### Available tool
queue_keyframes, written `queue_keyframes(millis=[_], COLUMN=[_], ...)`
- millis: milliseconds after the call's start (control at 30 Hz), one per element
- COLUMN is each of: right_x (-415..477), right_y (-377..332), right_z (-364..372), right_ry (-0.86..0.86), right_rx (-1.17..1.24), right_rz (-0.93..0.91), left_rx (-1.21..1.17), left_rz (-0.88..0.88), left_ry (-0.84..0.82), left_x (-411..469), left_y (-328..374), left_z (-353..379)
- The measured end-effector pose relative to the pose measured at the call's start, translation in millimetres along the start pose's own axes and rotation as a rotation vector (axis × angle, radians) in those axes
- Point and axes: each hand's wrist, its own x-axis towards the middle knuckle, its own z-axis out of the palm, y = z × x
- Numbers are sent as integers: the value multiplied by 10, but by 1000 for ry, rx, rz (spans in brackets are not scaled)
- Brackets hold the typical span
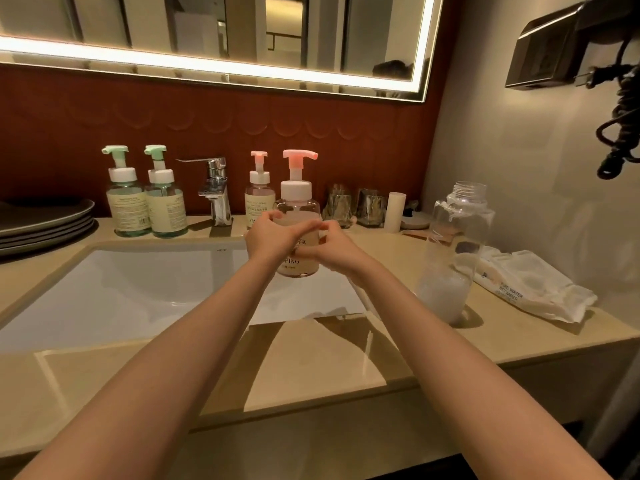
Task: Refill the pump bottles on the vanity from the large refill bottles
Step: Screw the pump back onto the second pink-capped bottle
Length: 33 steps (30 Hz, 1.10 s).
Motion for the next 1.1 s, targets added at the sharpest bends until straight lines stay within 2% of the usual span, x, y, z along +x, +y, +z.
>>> queue_keyframes(millis=[167, 300, 467, 567, 800, 1100], right_x=[492, 773, 1189, 1437, 1954, 2428], right_y=[-31, -37, 53, 87, 115, 177], right_z=[102, 87, 89, 91, 123, 287], right_ry=[191, 315, 341, 366, 431, 458], right_rx=[-114, -185, -143, -88, -144, -184], right_rz=[-21, 5, 88, 117, 145, 197], left_rx=[-40, -40, -141, -110, -104, -119], left_rz=[-9, 34, 53, 49, 17, 1], left_ry=[-4, -93, -166, -205, -315, -338], left_x=[294, 518, 907, 1081, 1399, 1747], left_y=[91, 85, 45, -32, -272, -384], left_z=[123, 184, 228, 275, 444, 525])
